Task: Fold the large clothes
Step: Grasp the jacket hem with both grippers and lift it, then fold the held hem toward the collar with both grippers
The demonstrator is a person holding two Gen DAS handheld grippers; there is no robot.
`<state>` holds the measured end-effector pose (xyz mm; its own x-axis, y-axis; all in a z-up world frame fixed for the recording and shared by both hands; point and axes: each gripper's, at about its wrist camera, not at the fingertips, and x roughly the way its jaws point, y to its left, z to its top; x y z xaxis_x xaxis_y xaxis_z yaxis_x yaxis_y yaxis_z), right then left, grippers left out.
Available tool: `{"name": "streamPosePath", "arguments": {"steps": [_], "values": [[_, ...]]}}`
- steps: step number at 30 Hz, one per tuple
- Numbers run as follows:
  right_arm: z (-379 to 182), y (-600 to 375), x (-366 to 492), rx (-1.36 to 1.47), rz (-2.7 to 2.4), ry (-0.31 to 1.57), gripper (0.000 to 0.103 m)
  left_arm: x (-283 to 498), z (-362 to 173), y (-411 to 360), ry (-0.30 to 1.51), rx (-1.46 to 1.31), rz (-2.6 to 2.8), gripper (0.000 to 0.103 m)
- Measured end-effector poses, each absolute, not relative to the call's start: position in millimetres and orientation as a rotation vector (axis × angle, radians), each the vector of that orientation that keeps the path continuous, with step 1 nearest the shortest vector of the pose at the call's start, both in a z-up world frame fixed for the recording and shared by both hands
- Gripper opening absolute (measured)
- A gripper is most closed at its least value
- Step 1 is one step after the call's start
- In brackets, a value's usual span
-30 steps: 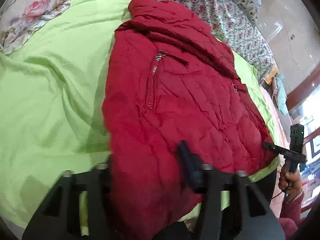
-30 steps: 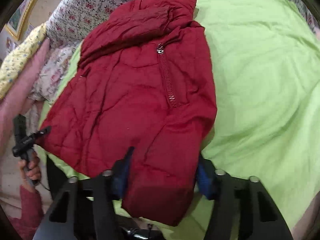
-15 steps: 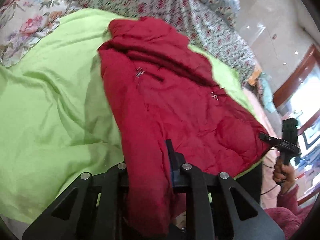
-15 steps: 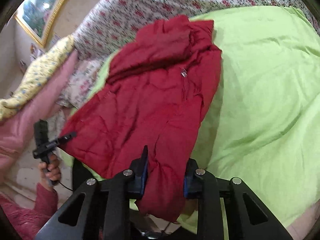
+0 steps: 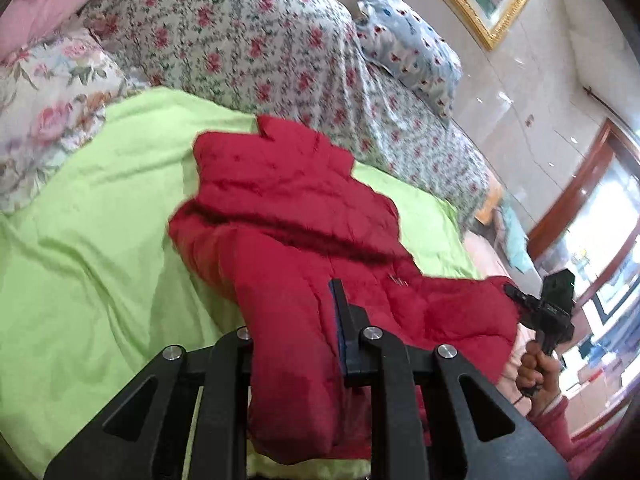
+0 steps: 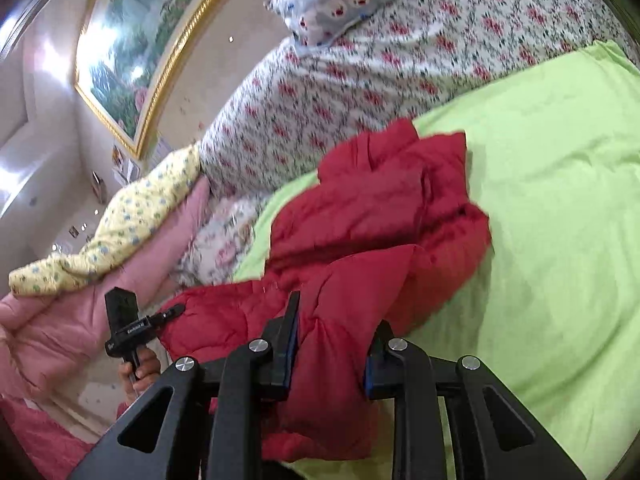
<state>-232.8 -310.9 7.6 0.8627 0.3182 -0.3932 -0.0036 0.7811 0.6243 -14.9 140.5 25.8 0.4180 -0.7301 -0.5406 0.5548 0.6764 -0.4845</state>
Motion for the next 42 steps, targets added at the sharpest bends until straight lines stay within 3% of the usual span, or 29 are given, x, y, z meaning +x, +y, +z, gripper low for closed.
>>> {"name": "streamPosePath", "arguments": {"steps": [26, 42], "values": [[32.4, -375.4, -93.0, 0.621, -0.096, 0.410, 0.023, 118.3, 55.2, 61.3, 0.758, -0.293, -0.582, 0.017], [-19.4, -425.6, 18.7, 0.696, -0.222, 0.486, 0.023, 235.7, -7.3, 5.9, 0.876, -0.242, -0.457, 0.019]]}}
